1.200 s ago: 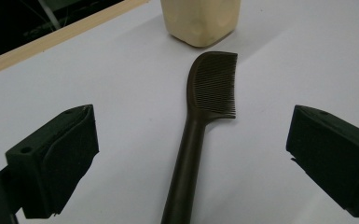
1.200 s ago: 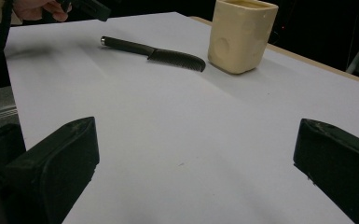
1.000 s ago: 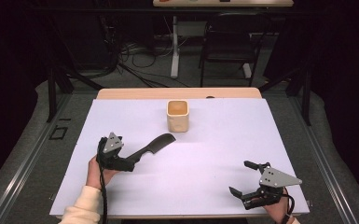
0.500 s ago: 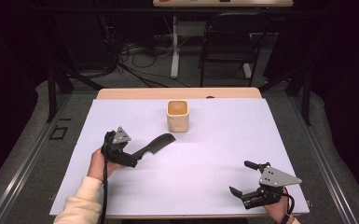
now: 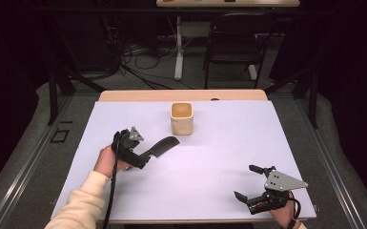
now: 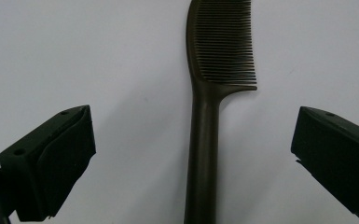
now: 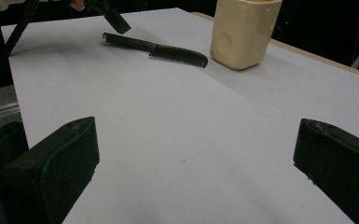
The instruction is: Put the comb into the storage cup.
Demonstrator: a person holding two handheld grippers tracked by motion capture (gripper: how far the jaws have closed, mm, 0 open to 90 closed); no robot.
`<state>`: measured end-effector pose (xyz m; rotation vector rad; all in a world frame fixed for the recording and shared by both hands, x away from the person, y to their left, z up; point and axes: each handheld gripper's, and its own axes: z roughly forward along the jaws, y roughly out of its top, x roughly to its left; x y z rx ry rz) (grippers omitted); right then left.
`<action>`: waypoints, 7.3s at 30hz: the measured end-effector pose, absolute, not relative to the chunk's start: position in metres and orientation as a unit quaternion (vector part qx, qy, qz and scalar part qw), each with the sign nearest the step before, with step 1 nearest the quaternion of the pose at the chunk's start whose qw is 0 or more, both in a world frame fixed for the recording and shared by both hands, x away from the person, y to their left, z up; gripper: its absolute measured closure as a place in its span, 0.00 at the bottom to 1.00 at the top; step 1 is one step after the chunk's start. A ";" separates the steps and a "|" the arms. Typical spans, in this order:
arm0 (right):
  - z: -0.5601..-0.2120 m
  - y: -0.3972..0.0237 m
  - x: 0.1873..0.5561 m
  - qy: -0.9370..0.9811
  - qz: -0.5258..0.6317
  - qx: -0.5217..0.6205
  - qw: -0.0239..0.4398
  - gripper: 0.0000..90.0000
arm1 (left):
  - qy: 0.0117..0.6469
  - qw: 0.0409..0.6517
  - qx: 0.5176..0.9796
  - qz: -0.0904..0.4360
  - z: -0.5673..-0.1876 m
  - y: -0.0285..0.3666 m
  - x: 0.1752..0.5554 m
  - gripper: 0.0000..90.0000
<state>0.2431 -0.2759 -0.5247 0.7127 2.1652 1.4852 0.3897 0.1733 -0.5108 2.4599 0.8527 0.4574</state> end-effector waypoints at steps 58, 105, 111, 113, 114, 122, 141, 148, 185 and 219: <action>-0.524 -0.277 0.243 0.779 0.533 0.256 0.209 0.00 | 0.288 0.062 0.952 0.077 -0.518 0.131 0.430 0.80; -0.524 -0.277 0.243 0.777 0.534 0.260 0.208 0.00 | 0.323 0.198 0.919 0.106 -0.507 0.148 0.396 0.80; -0.524 -0.278 0.243 0.776 0.535 0.261 0.208 0.00 | 0.329 0.219 0.912 0.110 -0.509 0.151 0.393 0.80; -0.525 -0.278 0.243 0.775 0.536 0.261 0.208 0.00 | 0.331 0.227 0.909 0.112 -0.510 0.152 0.391 0.80; -0.525 -0.278 0.243 0.775 0.537 0.261 0.207 0.00 | 0.331 0.229 0.908 0.114 -0.510 0.153 0.391 0.80; -0.525 -0.278 0.243 0.778 0.534 0.261 0.204 0.00 | 0.334 0.258 0.898 0.128 -0.507 0.159 0.387 0.80; -0.525 -0.277 0.244 0.778 0.534 0.264 0.202 0.00 | 0.341 0.306 0.874 0.162 -0.500 0.167 0.380 0.80; -0.525 -0.278 0.244 0.777 0.535 0.263 0.204 0.00 | 0.342 0.325 0.866 0.165 -0.499 0.166 0.380 0.80; -0.525 -0.279 0.244 0.775 0.536 0.267 0.201 0.00 | 0.360 0.401 0.817 0.205 -0.483 0.173 0.381 0.80; -0.524 -0.280 0.244 0.775 0.536 0.266 0.202 0.00 | 0.360 0.436 0.797 0.214 -0.454 0.156 0.412 0.80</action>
